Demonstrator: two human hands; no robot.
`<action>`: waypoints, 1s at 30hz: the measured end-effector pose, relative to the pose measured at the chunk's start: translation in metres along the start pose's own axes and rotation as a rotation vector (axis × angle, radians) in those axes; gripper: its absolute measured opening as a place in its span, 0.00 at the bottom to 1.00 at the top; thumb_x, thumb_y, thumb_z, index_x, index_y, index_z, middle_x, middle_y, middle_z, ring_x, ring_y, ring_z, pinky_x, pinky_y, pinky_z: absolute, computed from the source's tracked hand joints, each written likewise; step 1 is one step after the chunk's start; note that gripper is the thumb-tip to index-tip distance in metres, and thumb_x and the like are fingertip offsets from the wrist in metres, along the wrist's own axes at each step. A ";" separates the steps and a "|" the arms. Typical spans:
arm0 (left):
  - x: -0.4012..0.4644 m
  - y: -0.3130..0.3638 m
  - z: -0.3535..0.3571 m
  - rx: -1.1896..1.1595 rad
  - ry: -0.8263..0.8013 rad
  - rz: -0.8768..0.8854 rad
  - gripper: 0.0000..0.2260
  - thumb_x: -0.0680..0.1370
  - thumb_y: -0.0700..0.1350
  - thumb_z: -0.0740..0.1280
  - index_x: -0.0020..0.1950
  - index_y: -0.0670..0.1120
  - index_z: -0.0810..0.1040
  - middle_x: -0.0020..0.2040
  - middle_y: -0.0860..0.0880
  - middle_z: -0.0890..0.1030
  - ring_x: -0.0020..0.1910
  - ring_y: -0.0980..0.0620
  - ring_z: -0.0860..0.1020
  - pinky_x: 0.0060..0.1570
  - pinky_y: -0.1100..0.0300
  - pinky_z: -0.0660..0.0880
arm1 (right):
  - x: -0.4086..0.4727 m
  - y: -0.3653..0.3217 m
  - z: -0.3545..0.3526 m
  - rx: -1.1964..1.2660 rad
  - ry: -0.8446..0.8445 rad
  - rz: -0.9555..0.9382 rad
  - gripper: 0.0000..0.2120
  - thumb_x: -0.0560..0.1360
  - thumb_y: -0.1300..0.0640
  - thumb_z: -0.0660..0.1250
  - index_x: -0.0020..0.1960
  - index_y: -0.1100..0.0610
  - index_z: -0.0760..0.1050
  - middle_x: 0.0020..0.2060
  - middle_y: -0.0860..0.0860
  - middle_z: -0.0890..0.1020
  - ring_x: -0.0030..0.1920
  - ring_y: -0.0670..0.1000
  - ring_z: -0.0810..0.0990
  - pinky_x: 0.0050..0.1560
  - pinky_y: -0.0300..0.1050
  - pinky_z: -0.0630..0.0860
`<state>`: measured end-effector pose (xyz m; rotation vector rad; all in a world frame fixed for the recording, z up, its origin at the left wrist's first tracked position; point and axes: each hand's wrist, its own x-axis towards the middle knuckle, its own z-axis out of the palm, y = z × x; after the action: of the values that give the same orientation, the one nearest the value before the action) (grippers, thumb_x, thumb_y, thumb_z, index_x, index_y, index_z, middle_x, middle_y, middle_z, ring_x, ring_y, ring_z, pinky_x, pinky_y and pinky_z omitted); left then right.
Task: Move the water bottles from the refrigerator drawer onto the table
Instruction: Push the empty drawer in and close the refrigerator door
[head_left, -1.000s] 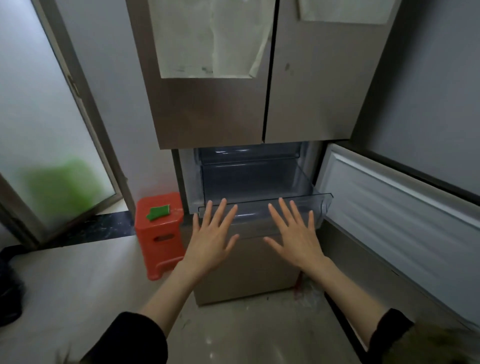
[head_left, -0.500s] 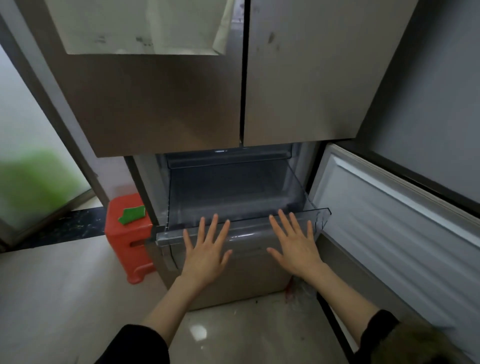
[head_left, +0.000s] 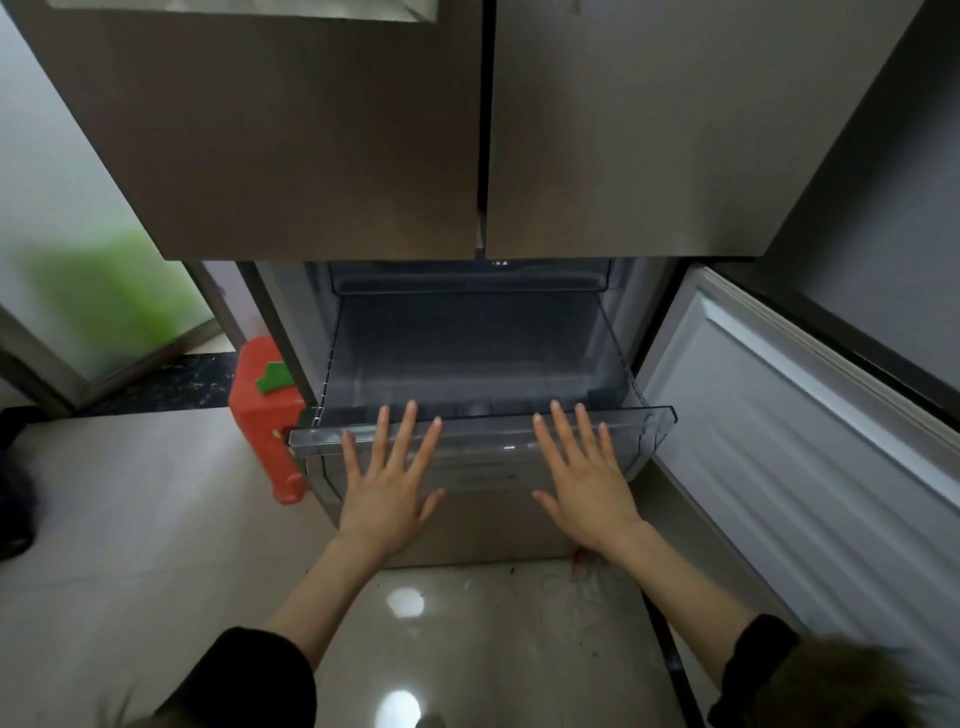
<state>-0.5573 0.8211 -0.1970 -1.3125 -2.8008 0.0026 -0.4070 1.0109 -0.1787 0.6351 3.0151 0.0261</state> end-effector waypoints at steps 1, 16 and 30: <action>0.001 0.001 0.001 0.000 0.019 -0.001 0.39 0.76 0.64 0.55 0.71 0.56 0.29 0.73 0.47 0.29 0.71 0.41 0.29 0.67 0.33 0.34 | 0.001 0.001 0.002 -0.004 0.009 -0.001 0.44 0.76 0.42 0.59 0.69 0.50 0.25 0.71 0.53 0.29 0.71 0.59 0.27 0.70 0.57 0.31; 0.078 -0.022 -0.002 -0.010 0.026 0.015 0.35 0.76 0.65 0.48 0.68 0.57 0.25 0.72 0.50 0.28 0.71 0.44 0.29 0.67 0.36 0.33 | 0.075 0.013 -0.006 0.013 0.019 0.031 0.41 0.78 0.43 0.57 0.69 0.50 0.25 0.70 0.52 0.28 0.71 0.57 0.27 0.71 0.56 0.32; 0.126 -0.037 0.014 -0.015 0.156 0.029 0.34 0.77 0.58 0.57 0.75 0.50 0.39 0.76 0.47 0.40 0.74 0.43 0.38 0.70 0.38 0.38 | 0.130 0.004 0.005 0.089 0.157 0.109 0.40 0.78 0.48 0.58 0.74 0.54 0.31 0.74 0.57 0.34 0.74 0.56 0.33 0.72 0.55 0.35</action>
<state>-0.6675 0.8946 -0.2051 -1.2954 -2.6574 -0.1146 -0.5240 1.0669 -0.1907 0.8431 3.1427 -0.0555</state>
